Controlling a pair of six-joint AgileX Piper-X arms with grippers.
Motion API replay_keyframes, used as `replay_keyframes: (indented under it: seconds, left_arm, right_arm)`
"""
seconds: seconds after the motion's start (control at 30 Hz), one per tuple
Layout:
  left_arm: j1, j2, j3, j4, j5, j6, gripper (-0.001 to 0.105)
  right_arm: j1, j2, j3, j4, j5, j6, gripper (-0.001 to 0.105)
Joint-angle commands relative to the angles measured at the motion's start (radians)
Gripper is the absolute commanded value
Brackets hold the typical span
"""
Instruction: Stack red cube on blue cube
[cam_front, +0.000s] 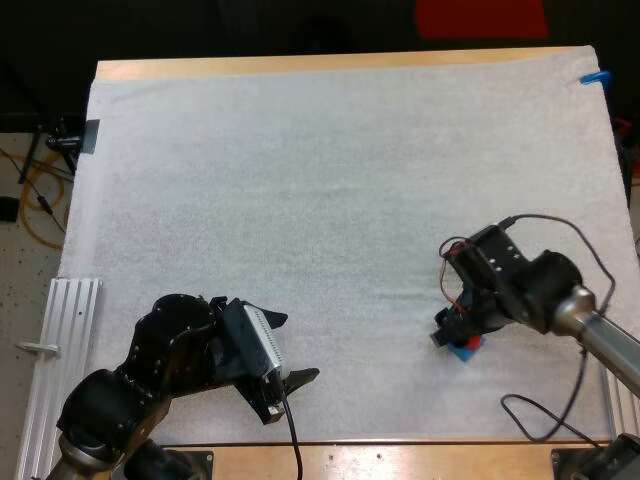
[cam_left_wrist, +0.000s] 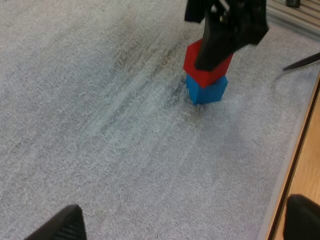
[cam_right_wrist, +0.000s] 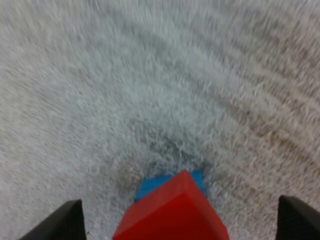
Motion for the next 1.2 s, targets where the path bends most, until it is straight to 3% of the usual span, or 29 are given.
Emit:
replay_keyframes:
  seconds: [0.0,0.17,0.27,0.47,0.53,0.7,0.93,1.17]
  left_arm:
    - [-0.003,-0.002,-0.007,-0.006,-0.002,-0.002,0.076]
    - [0.018,-0.002,-0.007,-0.044,-0.036,-0.005,0.076]
    - [0.085,0.005,-0.007,-0.116,-0.126,-0.073,0.076]
    - [0.315,0.060,-0.025,-0.165,-0.126,-0.071,0.076]
    - [0.415,0.079,-0.052,-0.164,-0.125,-0.020,0.076]
    - [0.532,0.083,-0.127,-0.165,-0.130,0.010,0.076]
    - [0.549,0.044,-0.178,-0.118,-0.133,0.012,0.076]
    - [0.549,-0.098,-0.178,-0.069,-0.136,0.014,0.076]
  right_arm:
    - [0.000,-0.045,-0.024,0.007,-0.001,0.002,0.073]
    - [-0.002,-0.093,-0.060,-0.029,-0.001,0.008,0.073]
    - [-0.031,-0.093,-0.083,-0.074,-0.001,0.008,0.073]
    - [-0.207,-0.093,-0.100,-0.198,-0.070,0.008,0.073]
    - [-0.297,-0.093,-0.105,-0.200,-0.094,0.000,0.073]
    - [-0.439,-0.122,-0.105,-0.198,-0.094,-0.021,0.073]
    - [-0.618,-0.268,-0.105,-0.154,-0.092,-0.106,0.073]
    - [-0.666,-0.481,-0.100,-0.085,-0.095,-0.107,0.073]
